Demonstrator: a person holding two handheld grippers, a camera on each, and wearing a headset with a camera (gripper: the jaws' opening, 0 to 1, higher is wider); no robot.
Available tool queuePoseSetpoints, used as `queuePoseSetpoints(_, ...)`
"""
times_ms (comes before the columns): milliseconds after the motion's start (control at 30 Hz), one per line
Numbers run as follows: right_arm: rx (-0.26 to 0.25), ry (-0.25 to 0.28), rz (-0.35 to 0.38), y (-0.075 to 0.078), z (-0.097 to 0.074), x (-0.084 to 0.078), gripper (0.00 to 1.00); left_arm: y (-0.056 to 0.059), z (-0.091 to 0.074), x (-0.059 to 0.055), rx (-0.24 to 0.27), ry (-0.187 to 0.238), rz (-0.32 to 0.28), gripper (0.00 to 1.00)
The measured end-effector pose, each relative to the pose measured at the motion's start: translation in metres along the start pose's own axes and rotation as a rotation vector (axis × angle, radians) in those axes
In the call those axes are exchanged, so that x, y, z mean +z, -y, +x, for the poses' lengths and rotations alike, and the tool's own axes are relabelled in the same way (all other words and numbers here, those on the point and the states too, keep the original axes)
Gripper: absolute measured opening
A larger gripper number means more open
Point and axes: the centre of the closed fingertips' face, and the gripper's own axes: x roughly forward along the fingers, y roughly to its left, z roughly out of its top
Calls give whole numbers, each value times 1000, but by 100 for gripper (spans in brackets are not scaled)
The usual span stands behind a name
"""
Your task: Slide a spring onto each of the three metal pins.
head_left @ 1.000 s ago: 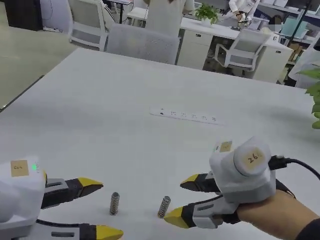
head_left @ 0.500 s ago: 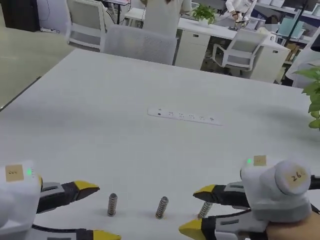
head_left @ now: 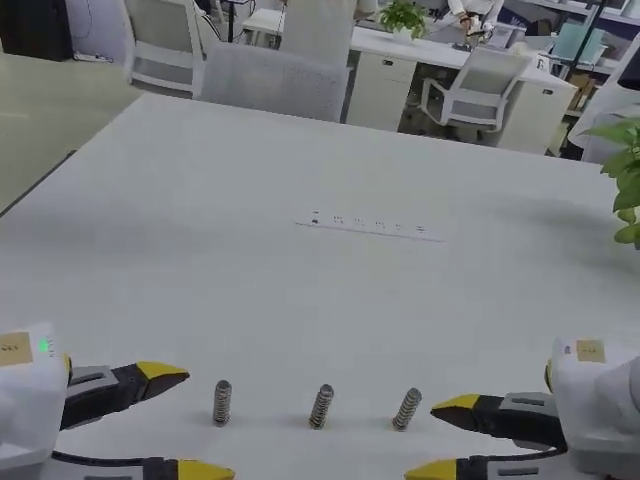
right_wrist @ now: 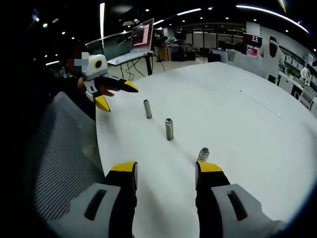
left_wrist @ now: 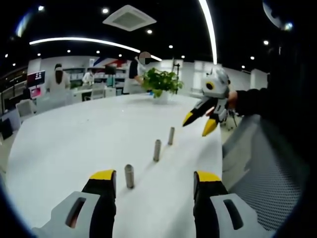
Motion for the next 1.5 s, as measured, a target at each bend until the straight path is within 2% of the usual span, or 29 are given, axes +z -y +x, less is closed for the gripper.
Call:
queuePoseSetpoints(233, -39, 18, 13, 14, -4, -3, 48, -1, 0, -5, 8, -7, -12, 59)
queuePoseSetpoints(333, -48, 21, -9, 17, -2, -5, 49, -1, 0, -5, 9, -6, -15, 60)
queuePoseSetpoints(500, -51, 54, -54, 22, -1, -4, 54, -2, 0, -7, 15, -7, -25, 61)
queuePoseSetpoints(767, -45, 100, -62, 22, 4, -6, 66, -3, 3, -11, 22, -16, -29, 63)
queuePoseSetpoints(1000, -30, 125, -71, 17, 8, -5, 72, -10, 7, -14, 50, -17, -45, 68)
queuePoseSetpoints(1500, -27, 139, -76, 18, 13, -2, 76, -15, 6, -16, 92, -14, -69, 75)
